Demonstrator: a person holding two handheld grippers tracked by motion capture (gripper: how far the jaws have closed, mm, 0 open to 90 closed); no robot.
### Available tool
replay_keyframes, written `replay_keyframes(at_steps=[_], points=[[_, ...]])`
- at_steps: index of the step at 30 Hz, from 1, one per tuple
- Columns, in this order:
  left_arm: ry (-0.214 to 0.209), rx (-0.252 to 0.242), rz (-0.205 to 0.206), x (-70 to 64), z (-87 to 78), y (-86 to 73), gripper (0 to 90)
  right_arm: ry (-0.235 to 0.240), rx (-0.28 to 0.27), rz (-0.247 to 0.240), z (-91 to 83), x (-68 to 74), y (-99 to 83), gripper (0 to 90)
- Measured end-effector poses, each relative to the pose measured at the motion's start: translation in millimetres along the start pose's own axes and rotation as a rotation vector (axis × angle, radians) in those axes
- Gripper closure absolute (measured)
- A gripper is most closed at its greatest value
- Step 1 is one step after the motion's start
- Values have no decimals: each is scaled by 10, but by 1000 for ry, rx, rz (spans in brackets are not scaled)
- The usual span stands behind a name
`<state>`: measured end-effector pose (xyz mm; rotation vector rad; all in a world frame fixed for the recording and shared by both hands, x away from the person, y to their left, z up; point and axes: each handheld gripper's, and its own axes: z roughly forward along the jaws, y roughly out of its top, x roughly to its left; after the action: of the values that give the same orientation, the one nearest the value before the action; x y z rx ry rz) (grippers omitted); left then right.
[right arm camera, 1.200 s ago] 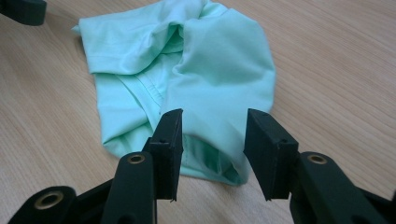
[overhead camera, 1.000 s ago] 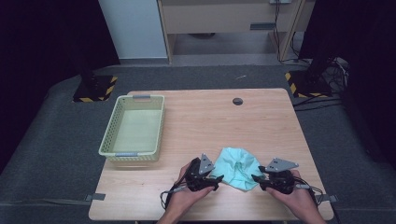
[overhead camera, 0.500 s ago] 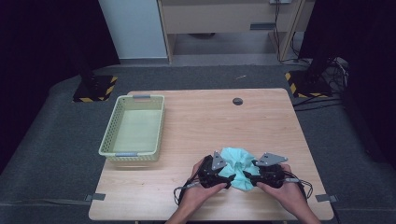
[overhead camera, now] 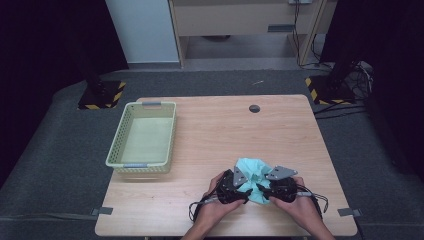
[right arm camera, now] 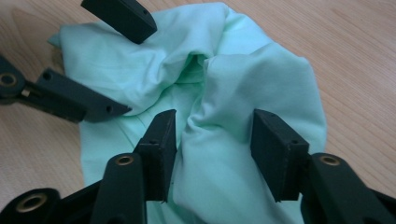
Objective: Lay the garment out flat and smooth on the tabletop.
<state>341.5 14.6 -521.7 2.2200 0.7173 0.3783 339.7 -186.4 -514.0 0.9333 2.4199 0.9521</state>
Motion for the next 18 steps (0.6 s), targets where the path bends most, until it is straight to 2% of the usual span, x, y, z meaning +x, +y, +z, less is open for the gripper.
replay_keyframes(at_steps=[6,9,14,18], points=[[21,-7,-5,6,1,1,465,3,9,17,24,-2,-34,499],[30,-3,5,-4,13,-5,499,0,9,15,32,4,-34,509],[39,-6,-2,22,-10,2,603,0,7,13,35,-12,-47,625],[36,-7,1,49,-26,0,675,10,1,40,17,-46,-42,744]])
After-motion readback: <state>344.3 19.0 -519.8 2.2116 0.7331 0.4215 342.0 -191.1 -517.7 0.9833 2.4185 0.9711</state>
